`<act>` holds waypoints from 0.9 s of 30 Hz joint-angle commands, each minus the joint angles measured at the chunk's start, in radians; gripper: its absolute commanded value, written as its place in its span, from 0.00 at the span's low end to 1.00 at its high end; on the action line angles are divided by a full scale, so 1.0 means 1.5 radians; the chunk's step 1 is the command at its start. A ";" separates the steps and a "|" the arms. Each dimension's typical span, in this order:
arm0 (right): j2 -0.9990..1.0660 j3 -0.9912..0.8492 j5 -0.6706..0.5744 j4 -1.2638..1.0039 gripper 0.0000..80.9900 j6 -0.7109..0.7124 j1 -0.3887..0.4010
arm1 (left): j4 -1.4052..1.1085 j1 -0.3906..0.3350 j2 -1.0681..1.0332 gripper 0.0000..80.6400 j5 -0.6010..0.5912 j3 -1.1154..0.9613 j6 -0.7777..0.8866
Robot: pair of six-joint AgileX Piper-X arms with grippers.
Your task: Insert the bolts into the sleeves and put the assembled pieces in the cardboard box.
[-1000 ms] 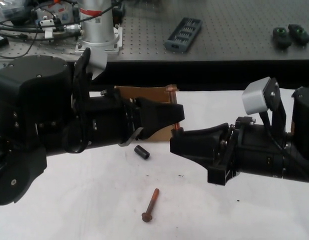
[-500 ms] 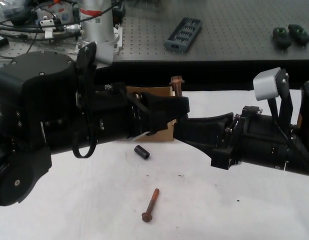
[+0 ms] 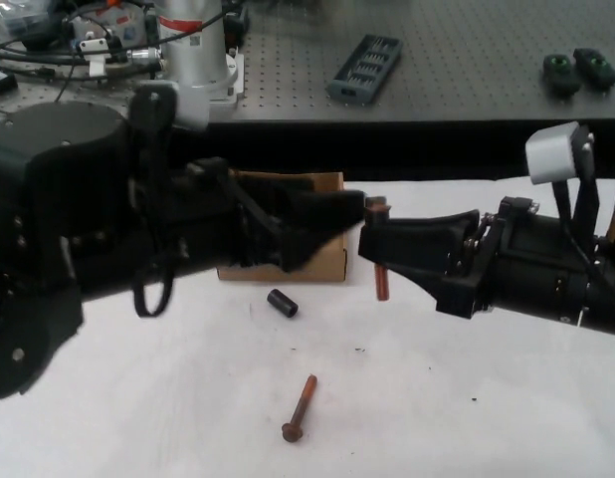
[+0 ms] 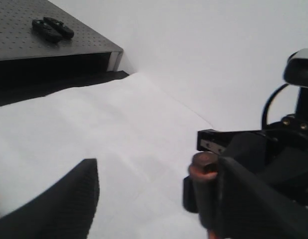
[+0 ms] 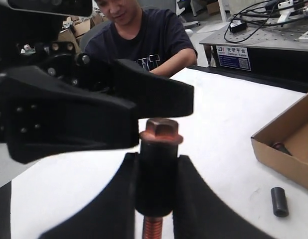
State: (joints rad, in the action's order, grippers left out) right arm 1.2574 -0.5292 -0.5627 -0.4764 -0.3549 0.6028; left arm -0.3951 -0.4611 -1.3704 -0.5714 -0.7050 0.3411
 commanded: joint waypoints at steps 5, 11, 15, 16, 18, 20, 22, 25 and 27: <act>0.053 -0.057 0.008 0.013 0.03 0.013 -0.041 | -0.046 0.083 0.026 0.61 0.024 -0.002 -0.007; 0.242 -0.229 0.005 0.022 0.03 0.042 -0.053 | 0.054 0.106 0.101 0.54 -0.008 -0.002 -0.007; 0.410 -0.403 0.005 0.083 0.03 0.008 -0.053 | 0.156 0.100 0.155 0.51 -0.012 -0.002 -0.007; 0.441 -0.442 0.006 0.106 0.03 -0.008 -0.053 | 0.181 0.099 0.168 0.50 -0.012 -0.002 -0.007; 0.508 -0.536 0.010 0.156 0.03 -0.031 -0.053 | 0.221 0.099 0.191 0.47 -0.012 -0.002 -0.007; 0.555 -0.621 0.030 0.212 0.03 -0.043 -0.051 | 0.248 0.099 0.212 0.42 -0.012 -0.002 -0.007; 0.590 -0.688 0.090 0.296 0.03 -0.066 -0.048 | 0.263 0.099 0.234 0.36 -0.012 -0.002 -0.007; 0.618 -0.774 0.186 0.444 0.03 -0.098 -0.043 | 0.268 0.099 0.256 0.26 -0.012 -0.002 -0.007; 0.625 -0.803 0.186 0.489 0.03 -0.095 -0.038 | 0.268 0.099 0.267 0.20 -0.012 -0.002 -0.007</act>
State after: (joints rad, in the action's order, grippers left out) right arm 2.2040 -1.7095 -0.2988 0.2338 -0.4903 0.5443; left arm 0.0000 -0.3086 -1.0033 -0.5825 -0.7040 0.3393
